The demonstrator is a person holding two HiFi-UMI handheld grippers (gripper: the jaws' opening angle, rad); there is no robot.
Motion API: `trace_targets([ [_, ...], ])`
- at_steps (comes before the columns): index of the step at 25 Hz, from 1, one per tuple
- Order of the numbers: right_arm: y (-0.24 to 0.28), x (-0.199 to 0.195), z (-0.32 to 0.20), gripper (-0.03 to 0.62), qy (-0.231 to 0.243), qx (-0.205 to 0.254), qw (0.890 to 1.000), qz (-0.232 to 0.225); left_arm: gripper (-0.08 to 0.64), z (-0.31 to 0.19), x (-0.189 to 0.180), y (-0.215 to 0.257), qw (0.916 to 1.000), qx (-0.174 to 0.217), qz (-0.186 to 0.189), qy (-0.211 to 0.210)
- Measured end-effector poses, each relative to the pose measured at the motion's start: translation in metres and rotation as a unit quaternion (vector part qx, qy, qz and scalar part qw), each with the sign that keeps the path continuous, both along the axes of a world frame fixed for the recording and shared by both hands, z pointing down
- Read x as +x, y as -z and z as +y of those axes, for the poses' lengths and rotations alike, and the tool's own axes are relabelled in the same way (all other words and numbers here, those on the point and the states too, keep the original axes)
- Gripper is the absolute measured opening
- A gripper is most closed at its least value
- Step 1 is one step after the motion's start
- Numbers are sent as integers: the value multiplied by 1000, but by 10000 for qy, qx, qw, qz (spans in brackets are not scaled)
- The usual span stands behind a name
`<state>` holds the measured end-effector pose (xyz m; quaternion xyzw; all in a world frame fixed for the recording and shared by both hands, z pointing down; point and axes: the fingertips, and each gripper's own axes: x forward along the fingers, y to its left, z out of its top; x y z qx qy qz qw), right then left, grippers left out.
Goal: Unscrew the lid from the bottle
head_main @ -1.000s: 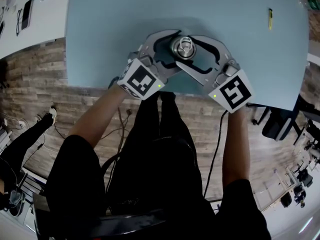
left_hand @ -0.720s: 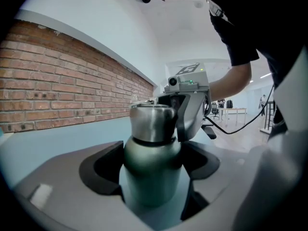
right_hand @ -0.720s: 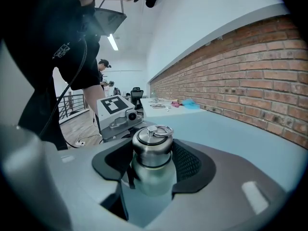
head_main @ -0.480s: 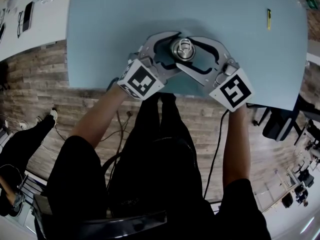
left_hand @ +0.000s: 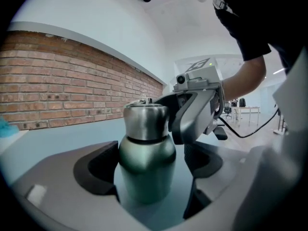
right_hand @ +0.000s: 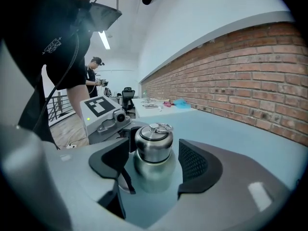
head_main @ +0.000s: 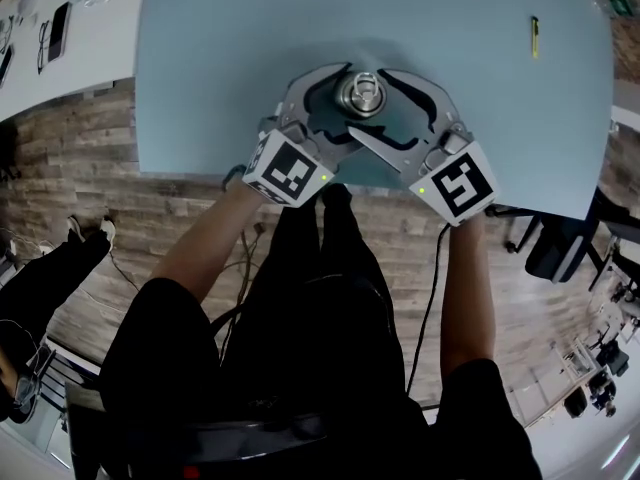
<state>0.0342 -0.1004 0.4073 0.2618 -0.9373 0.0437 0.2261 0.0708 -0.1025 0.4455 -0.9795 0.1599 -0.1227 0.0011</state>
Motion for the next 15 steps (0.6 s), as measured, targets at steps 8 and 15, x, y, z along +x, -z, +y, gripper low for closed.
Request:
trace_targets([
  [8,6,2,0,314,-699,58,9965,-446,413,-2,-10,-1,9943,-56,4,1060],
  [15,11,1,-8,291,-1206,68,9904,-670,400,-7,-9,0,9846,-146,140,1738],
])
